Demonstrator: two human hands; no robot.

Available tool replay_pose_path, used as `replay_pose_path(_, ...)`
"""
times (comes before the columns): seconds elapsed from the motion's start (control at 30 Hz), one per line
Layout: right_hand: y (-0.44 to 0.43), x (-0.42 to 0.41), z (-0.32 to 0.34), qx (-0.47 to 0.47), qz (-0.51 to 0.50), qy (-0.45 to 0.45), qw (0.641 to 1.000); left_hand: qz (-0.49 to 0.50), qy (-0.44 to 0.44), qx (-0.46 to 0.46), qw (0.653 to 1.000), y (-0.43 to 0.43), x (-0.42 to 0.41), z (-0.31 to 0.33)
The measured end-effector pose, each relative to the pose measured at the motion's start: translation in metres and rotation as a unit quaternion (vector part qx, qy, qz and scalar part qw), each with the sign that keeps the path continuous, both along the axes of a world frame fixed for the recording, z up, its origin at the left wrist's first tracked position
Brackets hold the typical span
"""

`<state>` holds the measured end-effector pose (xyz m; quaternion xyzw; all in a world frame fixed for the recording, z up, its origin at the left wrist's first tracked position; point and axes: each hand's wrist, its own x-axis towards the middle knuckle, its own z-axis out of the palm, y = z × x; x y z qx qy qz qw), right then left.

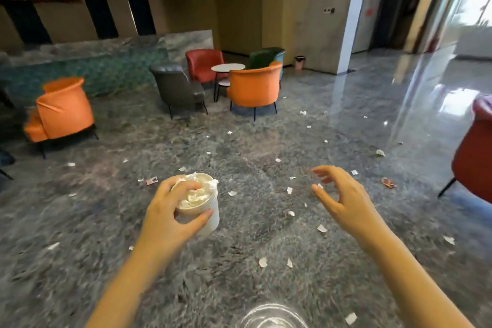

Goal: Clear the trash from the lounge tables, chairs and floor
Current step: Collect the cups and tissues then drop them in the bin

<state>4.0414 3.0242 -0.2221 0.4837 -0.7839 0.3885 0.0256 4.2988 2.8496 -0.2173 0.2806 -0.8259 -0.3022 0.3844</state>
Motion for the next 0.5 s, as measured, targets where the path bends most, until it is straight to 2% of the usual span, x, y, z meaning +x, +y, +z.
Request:
replay_pose_path(0.3, -0.098, -0.126, -0.009, 0.045, -0.115, -0.01, 0.992, -0.147, -0.011, 0.012, 0.989, -0.151, -0.191, -0.004)
replay_pose_path(0.5, -0.173, -0.262, -0.049, 0.059, -0.162, 0.005, 0.985, -0.202, -0.02, 0.011, 0.979, -0.23, -0.36, -0.035)
